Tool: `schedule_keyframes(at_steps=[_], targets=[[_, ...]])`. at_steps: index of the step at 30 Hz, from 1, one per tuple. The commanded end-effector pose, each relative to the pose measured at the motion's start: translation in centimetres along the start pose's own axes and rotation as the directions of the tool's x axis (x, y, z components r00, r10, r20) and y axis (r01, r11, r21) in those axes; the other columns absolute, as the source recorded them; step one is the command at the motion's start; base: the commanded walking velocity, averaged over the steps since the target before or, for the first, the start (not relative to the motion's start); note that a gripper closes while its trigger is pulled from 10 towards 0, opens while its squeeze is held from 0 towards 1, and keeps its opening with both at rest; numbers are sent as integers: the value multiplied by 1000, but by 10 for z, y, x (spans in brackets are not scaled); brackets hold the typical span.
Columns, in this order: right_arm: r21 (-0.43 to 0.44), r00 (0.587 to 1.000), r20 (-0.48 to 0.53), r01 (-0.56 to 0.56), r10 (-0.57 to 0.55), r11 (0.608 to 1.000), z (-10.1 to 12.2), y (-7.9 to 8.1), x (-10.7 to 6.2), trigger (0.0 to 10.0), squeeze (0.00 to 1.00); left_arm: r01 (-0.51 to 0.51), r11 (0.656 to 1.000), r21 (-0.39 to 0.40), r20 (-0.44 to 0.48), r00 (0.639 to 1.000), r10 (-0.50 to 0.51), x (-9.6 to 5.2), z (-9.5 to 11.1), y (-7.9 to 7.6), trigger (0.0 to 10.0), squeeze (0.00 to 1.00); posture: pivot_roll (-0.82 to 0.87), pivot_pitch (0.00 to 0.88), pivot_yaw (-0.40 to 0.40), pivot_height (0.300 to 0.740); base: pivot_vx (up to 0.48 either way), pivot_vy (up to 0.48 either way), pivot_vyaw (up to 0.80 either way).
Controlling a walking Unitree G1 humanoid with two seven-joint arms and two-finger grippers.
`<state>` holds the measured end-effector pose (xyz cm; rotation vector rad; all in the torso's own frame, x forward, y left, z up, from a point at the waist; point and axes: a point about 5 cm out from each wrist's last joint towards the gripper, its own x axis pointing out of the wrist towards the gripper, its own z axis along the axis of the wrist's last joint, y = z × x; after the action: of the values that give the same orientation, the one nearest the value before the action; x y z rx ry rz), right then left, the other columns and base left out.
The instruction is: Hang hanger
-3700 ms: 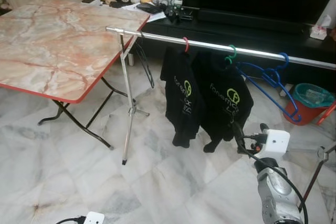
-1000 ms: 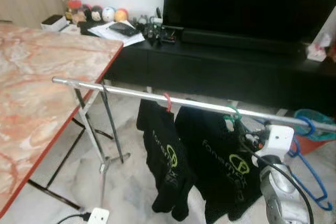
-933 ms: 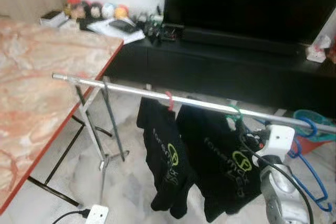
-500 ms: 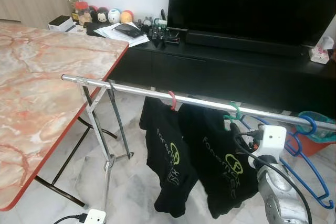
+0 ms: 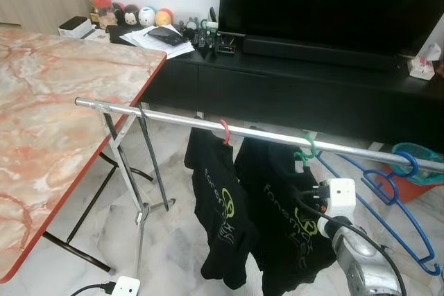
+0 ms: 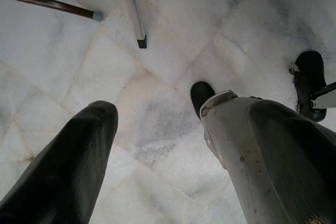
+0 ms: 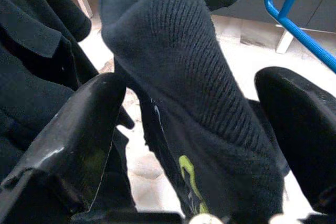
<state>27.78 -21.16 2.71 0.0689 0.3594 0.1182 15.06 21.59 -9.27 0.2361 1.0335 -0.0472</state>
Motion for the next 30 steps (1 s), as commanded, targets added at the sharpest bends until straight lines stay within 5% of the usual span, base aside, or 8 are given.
schedule_keyframes(at_steps=[1, 12, 19, 20, 21, 22, 30], targets=[[17, 1000, 17, 11, -11, 1000, 3, -7, 3, 10000, 0, -5, 1000, -3, -16, 1000, 5, 0, -4, -1, 10000, 0, -93, 0, -56, 740, 0, 0, 0], [38, 992, 111, -62, 57, 997, 11, -3, 12, 10000, 0, -10, 1000, -3, -14, 1000, 10, 0, -4, 0, 10000, 0, -90, 0, -54, 740, 0, 0, 0], [52, 991, 106, -88, 82, 995, -5, -19, 0, 10000, 0, -10, 1000, -3, -13, 1000, 10, -1, -4, 0, 10000, 0, -90, 0, -56, 740, 0, 0, 0], [49, 992, 96, -89, 84, 995, -7, -20, -1, 4627, 0, -10, 1000, -3, -13, 1000, 10, -1, -4, 0, 10000, 0, -89, 0, -55, 740, 0, 0, 0], [46, 992, 90, -91, 86, 995, -8, -20, -1, 4627, 0, -10, 1000, -3, -13, 1000, 10, -1, -4, 0, 10000, 0, -89, 0, -55, 740, 0, 0, 0], [41, 993, 82, -91, 87, 995, -9, -20, -2, 78, 0, -10, 1000, -3, -13, 1000, 10, -1, -4, 0, 10000, 0, -90, 0, -56, 740, 0, 0, 0], [54, 991, 98, -99, 93, 994, -15, -27, -9, 0, 0, -11, 1000, -2, -14, 1000, 11, -1, -4, 0, 10000, 0, -88, 0, -56, 740, 0, 0, 0]])
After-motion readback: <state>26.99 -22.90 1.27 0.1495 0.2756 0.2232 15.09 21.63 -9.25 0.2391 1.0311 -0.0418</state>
